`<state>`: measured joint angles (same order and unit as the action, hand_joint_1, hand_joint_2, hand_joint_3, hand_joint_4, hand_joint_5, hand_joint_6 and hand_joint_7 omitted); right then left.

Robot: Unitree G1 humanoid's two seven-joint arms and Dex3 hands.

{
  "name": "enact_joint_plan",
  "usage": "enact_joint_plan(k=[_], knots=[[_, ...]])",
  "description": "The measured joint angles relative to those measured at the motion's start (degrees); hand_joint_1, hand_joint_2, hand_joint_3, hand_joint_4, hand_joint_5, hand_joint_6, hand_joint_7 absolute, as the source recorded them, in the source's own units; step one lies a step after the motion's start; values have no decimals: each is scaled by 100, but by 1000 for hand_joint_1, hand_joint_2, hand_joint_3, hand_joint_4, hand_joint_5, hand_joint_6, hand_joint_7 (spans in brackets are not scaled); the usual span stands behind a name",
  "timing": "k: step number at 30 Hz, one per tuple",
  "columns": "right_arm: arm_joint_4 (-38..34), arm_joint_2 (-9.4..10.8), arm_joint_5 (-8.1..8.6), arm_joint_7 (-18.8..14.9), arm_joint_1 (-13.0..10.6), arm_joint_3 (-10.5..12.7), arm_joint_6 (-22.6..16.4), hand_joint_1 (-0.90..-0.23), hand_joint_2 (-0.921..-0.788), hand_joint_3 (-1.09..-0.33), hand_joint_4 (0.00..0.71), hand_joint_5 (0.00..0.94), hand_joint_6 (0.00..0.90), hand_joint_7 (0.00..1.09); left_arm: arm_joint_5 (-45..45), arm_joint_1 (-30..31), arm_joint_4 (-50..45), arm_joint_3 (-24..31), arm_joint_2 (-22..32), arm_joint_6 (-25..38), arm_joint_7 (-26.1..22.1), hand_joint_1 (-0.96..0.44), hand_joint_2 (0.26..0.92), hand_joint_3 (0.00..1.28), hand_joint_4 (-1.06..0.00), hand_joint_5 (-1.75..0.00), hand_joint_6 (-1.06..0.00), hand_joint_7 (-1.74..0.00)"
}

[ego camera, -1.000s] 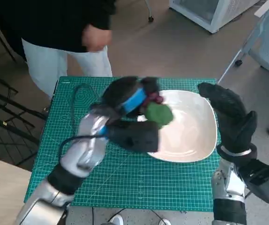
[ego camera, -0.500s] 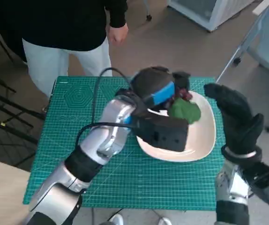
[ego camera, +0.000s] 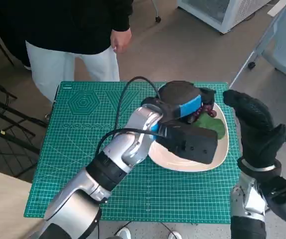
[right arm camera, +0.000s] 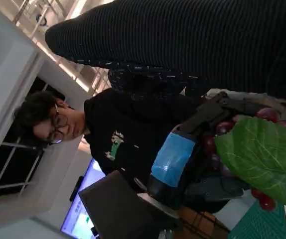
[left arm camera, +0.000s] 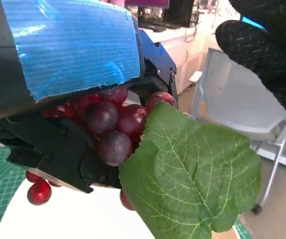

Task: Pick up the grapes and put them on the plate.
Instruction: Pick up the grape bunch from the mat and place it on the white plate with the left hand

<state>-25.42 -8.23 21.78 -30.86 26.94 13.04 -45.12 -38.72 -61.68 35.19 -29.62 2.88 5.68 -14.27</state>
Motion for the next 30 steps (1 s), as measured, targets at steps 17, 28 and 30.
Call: enact_joint_plan(k=[17, 28, 30], knots=[[-26, 22, -124, 111, -6, -38, -62, -498, -921, -563, 255, 2, 82, 407, 324, -31, 257, 52, -107, -14, -240, 251, 886, 166, -590, -1249, -400, -310], [-42, 36, -118, 109, -5, -99, -38, -500, -921, -565, 257, 2, 86, 400, 258, -41, 518, -83, -99, -91, -278, -491, 846, 5, -108, -44, -201, -6], [-41, 38, -115, 108, -4, -107, -20, -501, -921, -565, 257, 2, 86, 399, 239, -44, 522, -111, -89, -125, -272, -507, 845, 2, -86, -21, -188, -3]])
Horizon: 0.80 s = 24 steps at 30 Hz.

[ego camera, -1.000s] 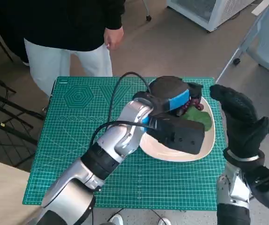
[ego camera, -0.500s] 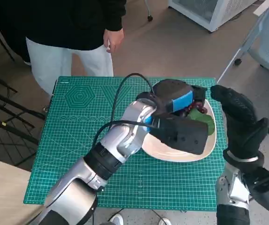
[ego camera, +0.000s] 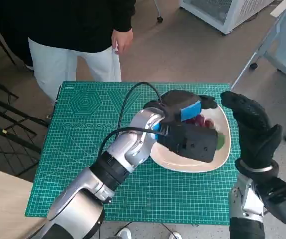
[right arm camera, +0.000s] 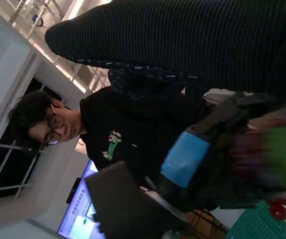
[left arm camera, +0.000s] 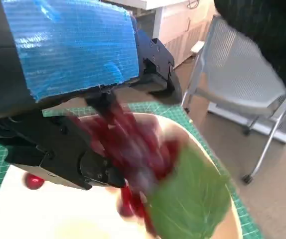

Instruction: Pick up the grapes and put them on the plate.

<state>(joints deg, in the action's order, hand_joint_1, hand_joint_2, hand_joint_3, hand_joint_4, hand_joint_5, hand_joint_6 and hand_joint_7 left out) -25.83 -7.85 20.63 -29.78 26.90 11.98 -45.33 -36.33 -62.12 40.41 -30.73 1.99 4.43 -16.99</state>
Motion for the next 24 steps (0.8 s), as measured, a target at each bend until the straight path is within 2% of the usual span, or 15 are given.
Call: enact_joint_plan(k=[13, 19, 24], knots=[[3, 0, 63, -23, 2, -23, 39, -497, -921, -567, 257, 2, 90, 394, 96, 4, 200, 60, 94, -544, 208, -498, 857, 4, -14, 0, -152, 0], [18, 0, 66, -24, 3, -45, 60, -495, -921, -567, 257, 2, 91, 392, 347, 115, 347, 290, 240, -1248, 494, -458, 882, 10, -14, -2, -158, -3], [64, -12, 71, -23, 3, -49, 75, -496, -921, -566, 258, 2, 93, 390, 692, 479, 410, 713, 461, -2090, 1103, -433, 913, 55, -52, -14, -188, -16]])
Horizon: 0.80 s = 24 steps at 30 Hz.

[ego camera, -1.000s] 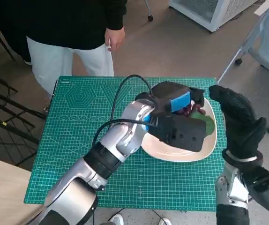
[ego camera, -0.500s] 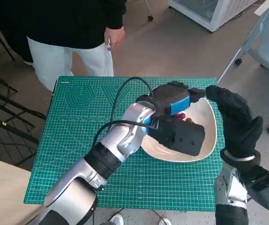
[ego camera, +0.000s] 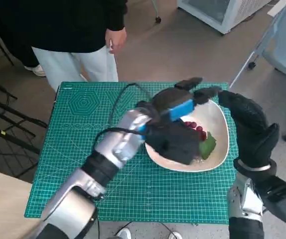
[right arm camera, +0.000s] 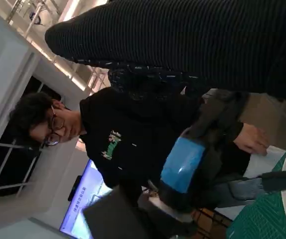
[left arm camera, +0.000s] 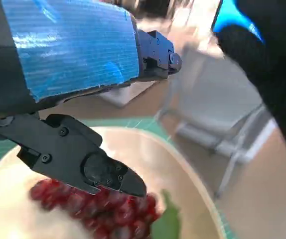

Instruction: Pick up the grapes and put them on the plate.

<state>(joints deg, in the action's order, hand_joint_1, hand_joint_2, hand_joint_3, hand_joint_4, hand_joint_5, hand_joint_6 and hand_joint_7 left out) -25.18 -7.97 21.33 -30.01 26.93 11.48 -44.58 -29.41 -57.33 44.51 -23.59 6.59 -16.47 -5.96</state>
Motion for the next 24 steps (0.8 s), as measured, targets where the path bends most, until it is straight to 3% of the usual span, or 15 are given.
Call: enact_joint_plan(k=[5, 9, 17, 24], knots=[[32, -28, 8, 1, 0, 6, 12, -490, -921, -567, 259, 2, 94, 389, 746, 433, 328, 714, 91, -1051, 527, -454, 920, 123, -101, -26, -224, -30], [46, -35, -4, 5, 1, 5, 12, -489, -921, -568, 261, 3, 96, 388, 1687, 714, 601, 1359, 3, -1714, 421, -450, 921, 175, -131, -27, -227, -27], [80, -10, -28, 24, 73, -34, 11, -491, -921, -568, 273, 8, 114, 392, 3612, 1025, 692, 2359, -257, -1904, -930, -427, 921, 262, -72, -3, -135, -2], [156, 47, -123, 127, 106, -64, 11, -490, -921, -564, 275, 7, 104, 382, 4950, 1561, 482, 3144, -361, -2050, -2259, -504, 921, 293, -46, -1, -80, -1]])
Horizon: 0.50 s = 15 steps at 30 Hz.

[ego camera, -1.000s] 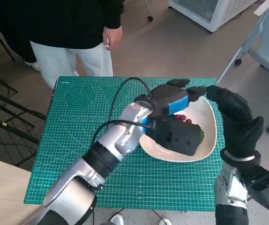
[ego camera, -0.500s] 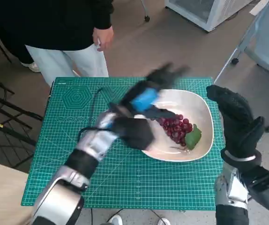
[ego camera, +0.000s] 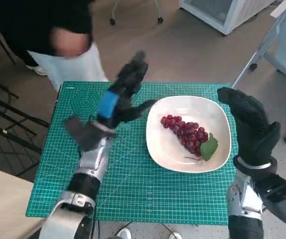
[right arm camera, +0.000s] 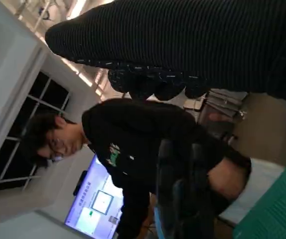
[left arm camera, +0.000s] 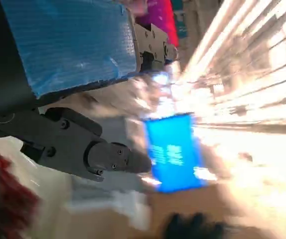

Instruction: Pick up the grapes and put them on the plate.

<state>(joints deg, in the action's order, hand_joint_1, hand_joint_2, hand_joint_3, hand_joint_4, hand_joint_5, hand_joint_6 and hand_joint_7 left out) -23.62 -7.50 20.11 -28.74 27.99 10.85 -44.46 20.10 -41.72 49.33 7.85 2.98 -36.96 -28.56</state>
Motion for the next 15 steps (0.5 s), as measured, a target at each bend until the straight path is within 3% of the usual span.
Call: enact_joint_plan(k=[15], knots=[[-135, 40, 14, -4, 33, -9, -1, -490, -921, -565, 273, 4, 113, 380, 532, 935, -942, 412, -4, -103, -896, -552, 921, 272, -76, -10, -149, -33]])
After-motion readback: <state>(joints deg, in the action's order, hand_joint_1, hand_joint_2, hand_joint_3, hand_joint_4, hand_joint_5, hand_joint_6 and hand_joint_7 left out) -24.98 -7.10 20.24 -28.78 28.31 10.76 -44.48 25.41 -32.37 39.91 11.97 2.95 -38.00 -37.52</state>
